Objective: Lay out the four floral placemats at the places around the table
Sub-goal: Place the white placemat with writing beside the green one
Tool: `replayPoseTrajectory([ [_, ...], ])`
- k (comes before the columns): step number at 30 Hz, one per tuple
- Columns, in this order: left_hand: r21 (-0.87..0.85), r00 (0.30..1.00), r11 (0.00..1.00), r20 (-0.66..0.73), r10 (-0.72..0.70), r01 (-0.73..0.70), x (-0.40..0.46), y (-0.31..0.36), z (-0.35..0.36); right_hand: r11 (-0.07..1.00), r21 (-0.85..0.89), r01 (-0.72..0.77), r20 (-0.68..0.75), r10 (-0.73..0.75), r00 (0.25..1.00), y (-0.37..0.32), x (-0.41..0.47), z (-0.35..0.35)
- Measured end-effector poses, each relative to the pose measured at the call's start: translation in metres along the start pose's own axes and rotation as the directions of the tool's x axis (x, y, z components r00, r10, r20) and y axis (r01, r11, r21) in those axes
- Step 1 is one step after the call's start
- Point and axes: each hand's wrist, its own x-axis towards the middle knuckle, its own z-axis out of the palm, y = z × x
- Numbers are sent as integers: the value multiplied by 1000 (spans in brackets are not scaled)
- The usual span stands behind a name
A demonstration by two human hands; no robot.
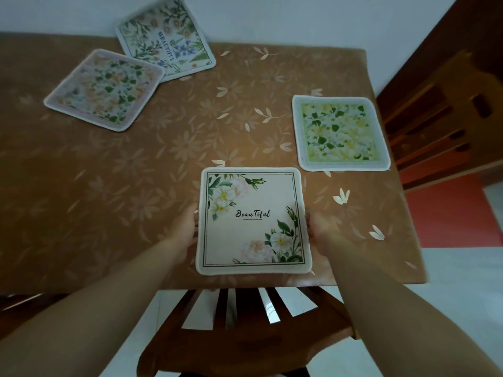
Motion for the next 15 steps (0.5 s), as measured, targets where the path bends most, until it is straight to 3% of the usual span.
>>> replayPoseTrajectory([
  [3, 25, 1000, 1000, 20, -11, 10, -2, -2, 5, 1000, -21, -6, -56, 5, 998, -3, 5, -2],
  [10, 64, 998, 997, 41, -54, 51, -8, 3, 7, 999, -6, -36, -7, 36, 999, -3, 3, -6],
  [13, 57, 997, 996, 27, -73, 71, -10, 8, 5, 997, -75, 25, -55, -30, 998, -17, 4, -8],
  [15, 38, 995, 995, -10, -97, 98, -12, 14, 1, 999, -30, 44, -34, -45, 998, -28, 3, -6],
])
